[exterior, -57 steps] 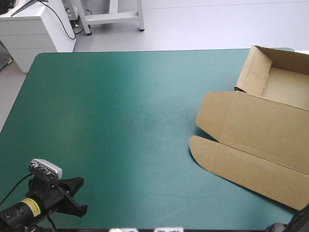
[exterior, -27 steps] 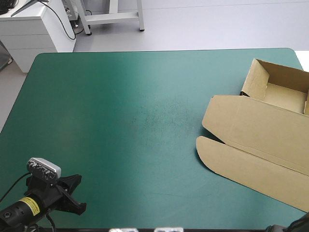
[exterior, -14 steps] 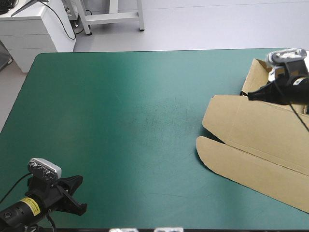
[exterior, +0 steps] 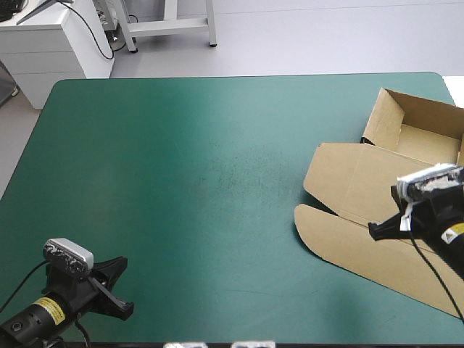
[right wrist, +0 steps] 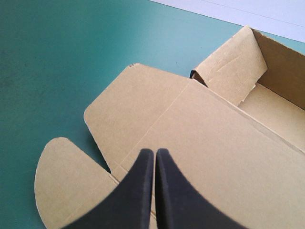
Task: Fold the box
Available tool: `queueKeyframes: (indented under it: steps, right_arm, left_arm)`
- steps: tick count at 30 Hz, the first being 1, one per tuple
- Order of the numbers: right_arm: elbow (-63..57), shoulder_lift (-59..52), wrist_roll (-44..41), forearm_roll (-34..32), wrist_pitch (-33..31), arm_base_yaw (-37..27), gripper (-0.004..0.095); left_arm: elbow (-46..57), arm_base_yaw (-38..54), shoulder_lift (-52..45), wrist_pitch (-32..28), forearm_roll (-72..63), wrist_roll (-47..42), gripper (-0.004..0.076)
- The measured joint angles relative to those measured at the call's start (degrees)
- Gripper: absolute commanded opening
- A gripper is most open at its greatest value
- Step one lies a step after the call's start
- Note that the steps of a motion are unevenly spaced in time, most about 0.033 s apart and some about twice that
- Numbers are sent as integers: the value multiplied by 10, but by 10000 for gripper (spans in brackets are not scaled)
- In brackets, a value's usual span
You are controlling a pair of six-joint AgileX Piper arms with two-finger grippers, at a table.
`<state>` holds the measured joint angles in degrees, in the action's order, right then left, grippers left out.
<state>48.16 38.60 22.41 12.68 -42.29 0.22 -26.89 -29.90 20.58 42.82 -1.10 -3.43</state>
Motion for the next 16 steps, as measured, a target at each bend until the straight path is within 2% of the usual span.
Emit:
queueKeyframes:
  steps: [8, 16]
  right_arm:
    - [-142, -154, 15, 2, 56, 0, -21]
    - [-223, -259, -1, 11, 60, 0, -21]
  left_arm:
    - [47, 0, -50, -33, 2, 6, -8]
    - [47, 0, -88, -40, 2, 6, -8]
